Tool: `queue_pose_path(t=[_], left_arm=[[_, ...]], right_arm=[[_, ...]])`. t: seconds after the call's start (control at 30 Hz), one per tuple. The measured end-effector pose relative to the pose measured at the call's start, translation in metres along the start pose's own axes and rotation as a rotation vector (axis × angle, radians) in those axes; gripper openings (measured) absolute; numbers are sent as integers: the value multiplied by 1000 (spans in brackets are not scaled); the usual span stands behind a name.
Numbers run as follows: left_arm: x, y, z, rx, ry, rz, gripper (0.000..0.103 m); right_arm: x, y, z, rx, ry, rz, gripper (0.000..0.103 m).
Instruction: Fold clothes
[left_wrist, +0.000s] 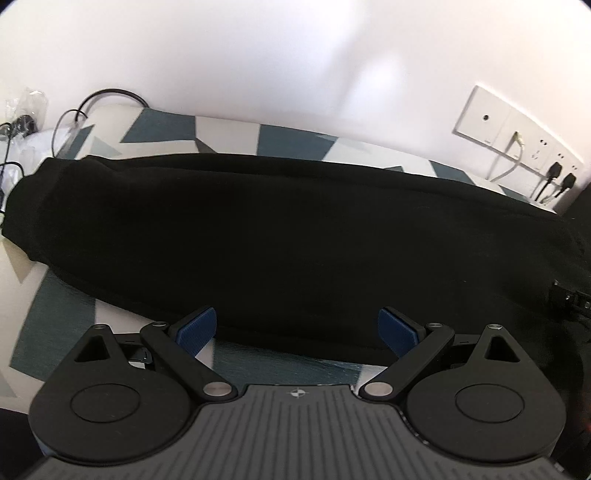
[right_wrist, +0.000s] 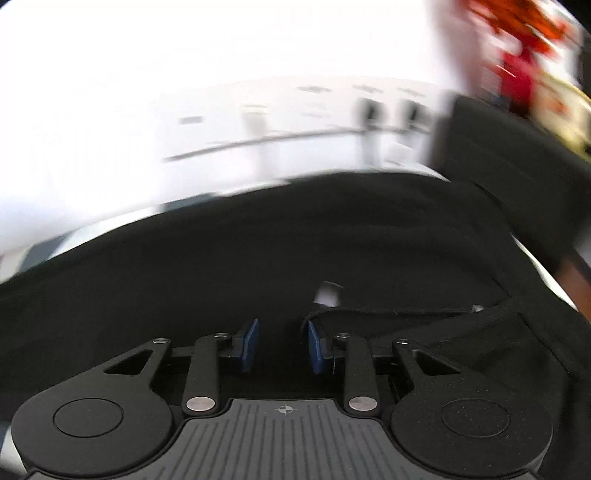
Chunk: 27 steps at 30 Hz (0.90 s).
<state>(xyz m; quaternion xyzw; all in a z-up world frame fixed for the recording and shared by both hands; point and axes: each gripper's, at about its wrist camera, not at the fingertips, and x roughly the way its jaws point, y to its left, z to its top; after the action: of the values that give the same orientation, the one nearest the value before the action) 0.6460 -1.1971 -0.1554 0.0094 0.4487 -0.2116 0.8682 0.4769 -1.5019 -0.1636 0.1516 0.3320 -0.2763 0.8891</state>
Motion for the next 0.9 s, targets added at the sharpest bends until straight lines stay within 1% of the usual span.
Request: queue_pose_path(t=[0.03,0.1,0.13,0.17,0.2,0.27,0.33,0.4,0.47,0.5,0.57,0.67,0.77,0.87,0.9], left_arm=[[-1,0,0,1,-3,7,96],[-1,2,1,-2,-3,19,96],[-1,3,2,-6,-1,25,96],[0,4,2,-13,4,29,96],[1,6,2,-20,10,30,96],[2,8,1,-31,20,34,96],[2,9,0,-39,29,34,96],[3,9,-1,-41,37,25,96],[3,5,-3,-24,46,15,96],[4,2,-4,-11,51,12,96],[3,-7,-9,29,52,14,96],[4,-23,-18,95,57,-16,96],[7,-40,-25,123,57,-37,96],[11,-58,-30,116,65,-22,96],[13,-63,-32,118,68,-7,96]], right_arm=[[-5,8,1,-23,-3,26,32],[-16,5,3,43,-10,97,44],[-21,1,3,82,-12,133,62],[-26,-3,3,99,-14,152,78],[-29,-9,4,101,-25,148,81],[-41,-20,4,121,-59,98,87],[-45,-40,8,190,-56,45,91],[-43,-66,19,259,-37,21,91],[-40,-92,35,327,-1,-18,102],[-37,-103,44,359,20,-42,102],[-35,-121,49,372,-36,-94,102],[-31,-130,56,309,-166,-164,102],[-6,-130,64,239,-104,-142,102],[37,-121,76,164,-64,-132,102],[51,-118,80,140,-51,-129,102]])
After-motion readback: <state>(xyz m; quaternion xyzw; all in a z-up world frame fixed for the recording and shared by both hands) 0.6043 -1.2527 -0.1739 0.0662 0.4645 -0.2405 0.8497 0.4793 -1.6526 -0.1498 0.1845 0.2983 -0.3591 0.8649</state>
